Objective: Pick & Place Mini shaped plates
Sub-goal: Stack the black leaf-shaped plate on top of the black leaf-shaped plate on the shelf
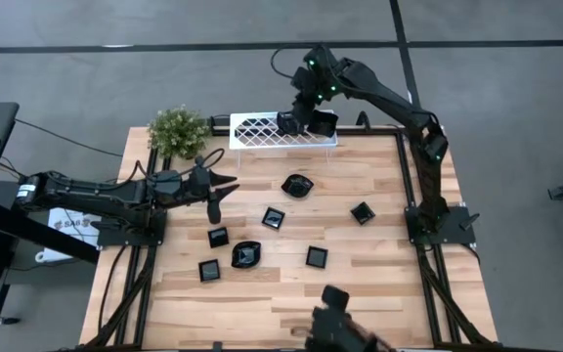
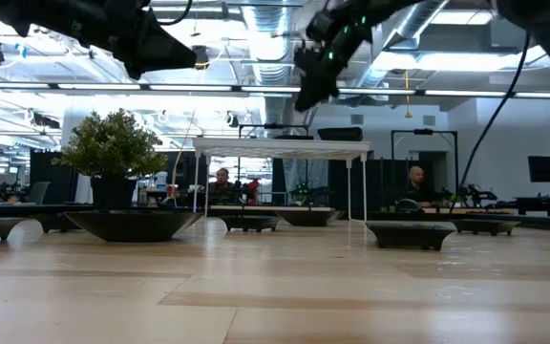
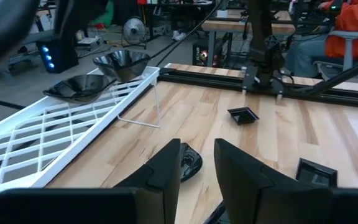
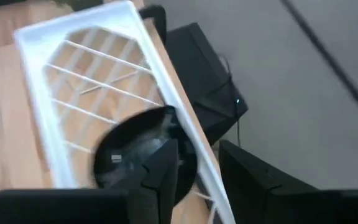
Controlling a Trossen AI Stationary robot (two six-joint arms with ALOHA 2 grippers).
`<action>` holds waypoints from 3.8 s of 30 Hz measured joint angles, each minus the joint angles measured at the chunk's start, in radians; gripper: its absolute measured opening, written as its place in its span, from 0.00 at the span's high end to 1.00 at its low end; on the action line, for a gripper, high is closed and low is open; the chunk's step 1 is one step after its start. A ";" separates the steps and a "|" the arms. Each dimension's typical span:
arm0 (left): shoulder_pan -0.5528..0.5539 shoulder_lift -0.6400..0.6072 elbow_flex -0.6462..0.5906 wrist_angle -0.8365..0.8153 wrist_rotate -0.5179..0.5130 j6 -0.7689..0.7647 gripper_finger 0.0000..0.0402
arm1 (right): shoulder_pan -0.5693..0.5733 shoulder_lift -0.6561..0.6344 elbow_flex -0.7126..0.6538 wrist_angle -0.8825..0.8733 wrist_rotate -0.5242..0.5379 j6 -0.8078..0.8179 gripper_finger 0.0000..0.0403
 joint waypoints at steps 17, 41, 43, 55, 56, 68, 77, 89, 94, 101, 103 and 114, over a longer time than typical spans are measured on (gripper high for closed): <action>0.000 0.000 0.000 -0.006 0.186 0.030 0.75 | 0.482 -0.440 -0.765 0.528 0.397 -0.019 0.72; 0.000 0.000 0.000 -0.004 0.243 -0.056 0.75 | 0.668 -0.288 -1.097 0.794 0.484 0.026 0.72; 0.000 0.000 0.000 -0.003 0.243 -0.055 0.75 | 0.659 -0.274 -1.097 0.795 0.481 0.027 0.72; 0.000 0.000 0.000 0.001 0.242 -0.053 0.75 | 0.643 -0.169 -1.097 0.789 0.482 0.028 0.72; 0.000 0.000 0.000 0.001 0.242 -0.053 0.75 | 0.640 -0.169 -1.097 0.791 0.482 0.029 0.72; 0.000 0.000 0.000 0.008 0.242 -0.053 0.75 | 0.628 -0.170 -1.096 0.805 0.481 0.029 0.72; 0.000 0.000 0.000 0.008 0.242 -0.053 0.75 | 0.598 -0.170 -1.096 0.804 0.476 0.079 0.72; 0.000 0.000 0.000 0.012 0.242 -0.053 0.75 | 0.597 -0.170 -1.097 0.782 0.457 0.082 0.72; 0.000 0.000 0.000 0.015 0.242 -0.053 0.75 | 0.599 -0.170 -1.097 0.780 0.440 0.082 0.73; 0.000 0.000 0.000 0.016 0.242 -0.053 0.75 | 0.595 -0.170 -1.097 0.779 0.440 0.082 0.84; 0.000 0.000 0.000 0.016 0.242 -0.053 0.75 | 0.591 -0.170 -1.097 0.778 0.440 0.082 0.87; 0.000 0.000 0.000 0.016 0.242 -0.053 0.75 | 0.583 -0.170 -1.097 0.772 0.451 0.082 1.00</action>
